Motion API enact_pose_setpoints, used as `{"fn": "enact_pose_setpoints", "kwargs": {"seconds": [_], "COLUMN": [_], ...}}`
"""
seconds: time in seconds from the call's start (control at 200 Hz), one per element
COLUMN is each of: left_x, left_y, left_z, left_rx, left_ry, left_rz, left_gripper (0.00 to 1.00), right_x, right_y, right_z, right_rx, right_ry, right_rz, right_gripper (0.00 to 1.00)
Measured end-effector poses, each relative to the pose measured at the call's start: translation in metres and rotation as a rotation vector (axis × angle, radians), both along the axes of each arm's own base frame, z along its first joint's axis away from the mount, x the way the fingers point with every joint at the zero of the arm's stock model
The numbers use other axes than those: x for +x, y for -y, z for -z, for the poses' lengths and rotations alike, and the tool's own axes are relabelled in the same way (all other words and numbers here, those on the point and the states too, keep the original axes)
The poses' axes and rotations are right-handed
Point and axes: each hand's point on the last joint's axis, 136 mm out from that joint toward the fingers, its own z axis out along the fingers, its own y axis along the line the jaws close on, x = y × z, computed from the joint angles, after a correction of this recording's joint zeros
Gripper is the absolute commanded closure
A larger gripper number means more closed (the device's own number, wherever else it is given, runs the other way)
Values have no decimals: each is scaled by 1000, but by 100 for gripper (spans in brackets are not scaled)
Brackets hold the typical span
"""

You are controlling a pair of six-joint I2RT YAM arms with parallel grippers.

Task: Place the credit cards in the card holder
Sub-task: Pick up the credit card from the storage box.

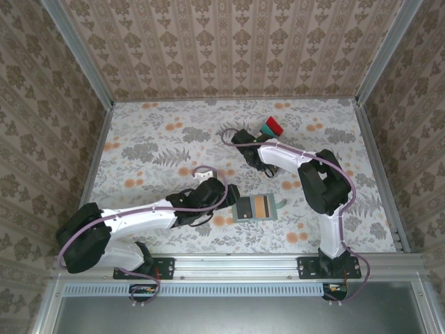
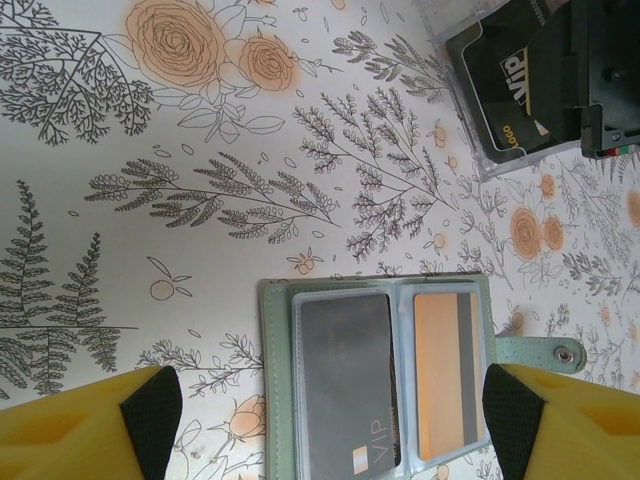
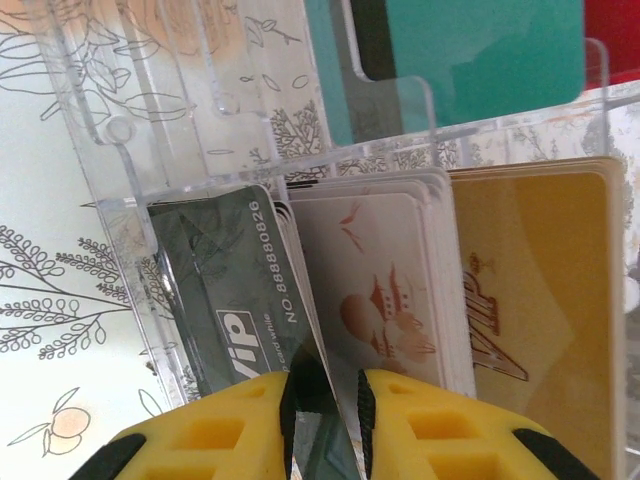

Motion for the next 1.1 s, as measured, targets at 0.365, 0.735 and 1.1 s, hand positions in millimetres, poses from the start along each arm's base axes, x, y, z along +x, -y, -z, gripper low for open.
{"fn": "enact_pose_setpoints", "kwargs": {"seconds": [0.365,0.735,1.1], "left_x": [-1,-2,-3], "left_y": [1,0,2], "left_z": [3,9,12], "left_rx": [4,21,26], "left_ry": [-8,-22,-30], "left_rz": [5,8,14], "left_gripper": [18,18,18], "right_x": [-1,-3,-14], "right_y": [1,-3,-15], "right_z": [-2,-10,-30], "right_rx": [-3,42,200], "right_ry": [6,12,8], "right_rz": [0,-9,-13], "right_gripper": [84,91,98]}}
